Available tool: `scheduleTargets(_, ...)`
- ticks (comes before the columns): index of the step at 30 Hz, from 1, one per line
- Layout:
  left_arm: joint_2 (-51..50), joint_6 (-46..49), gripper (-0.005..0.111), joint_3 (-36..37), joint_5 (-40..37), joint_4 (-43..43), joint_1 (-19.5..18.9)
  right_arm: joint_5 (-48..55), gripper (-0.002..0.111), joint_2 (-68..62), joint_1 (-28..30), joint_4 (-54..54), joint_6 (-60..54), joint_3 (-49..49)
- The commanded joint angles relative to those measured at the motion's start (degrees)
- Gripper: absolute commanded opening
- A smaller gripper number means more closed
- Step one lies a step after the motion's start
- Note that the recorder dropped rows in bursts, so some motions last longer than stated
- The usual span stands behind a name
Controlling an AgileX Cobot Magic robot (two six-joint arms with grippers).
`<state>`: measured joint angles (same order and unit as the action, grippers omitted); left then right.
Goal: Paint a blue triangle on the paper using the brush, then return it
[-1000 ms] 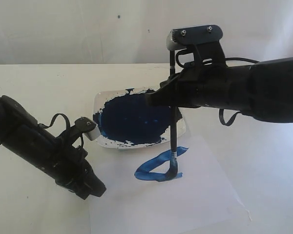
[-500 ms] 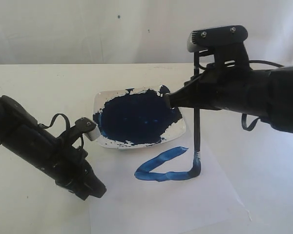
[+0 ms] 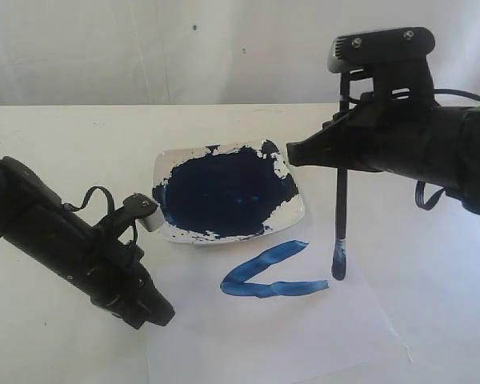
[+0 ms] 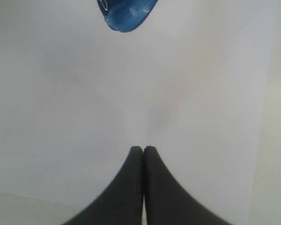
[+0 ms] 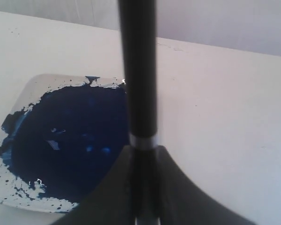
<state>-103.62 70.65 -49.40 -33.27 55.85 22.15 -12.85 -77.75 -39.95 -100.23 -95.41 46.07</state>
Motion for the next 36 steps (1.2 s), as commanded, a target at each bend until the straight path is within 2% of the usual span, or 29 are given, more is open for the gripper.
scheduleTargets(1, 0.2, 0.0, 0.000, 0.2, -1.1, 0.6, -0.2, 2.5, 0.000, 0.1, 0.0, 2.3, -0.7, 1.7)
scheduleTargets(11, 0.2, 0.0, 0.000, 0.2, -1.1, 0.6, -0.2, 1.7, 0.000, -6.6, 0.0, 2.8, 0.7, 7.4)
scheduleTargets(14, 0.2, 0.0, 0.000, 0.2, -1.1, 0.6, -0.2, -0.8, 0.000, -8.6, 0.0, 4.0, 4.1, 9.1)
scheduleTargets(23, 0.2, 0.0, 0.000, 0.2, -1.1, 0.6, -0.2, -5.3, 0.000, -11.2, 0.0, 16.7, 22.3, 10.8)
scheduleTargets(29, 0.2, 0.0, 0.000, 0.2, -1.1, 0.6, -0.2, -5.5, 0.000, -12.0, 0.0, 19.3, 26.8, 10.8)
scheduleTargets(36, 0.2, 0.0, 0.000, 0.2, -1.1, 0.6, -0.2, -6.1, 0.000, -12.3, 0.0, 19.5, 26.8, 10.8)
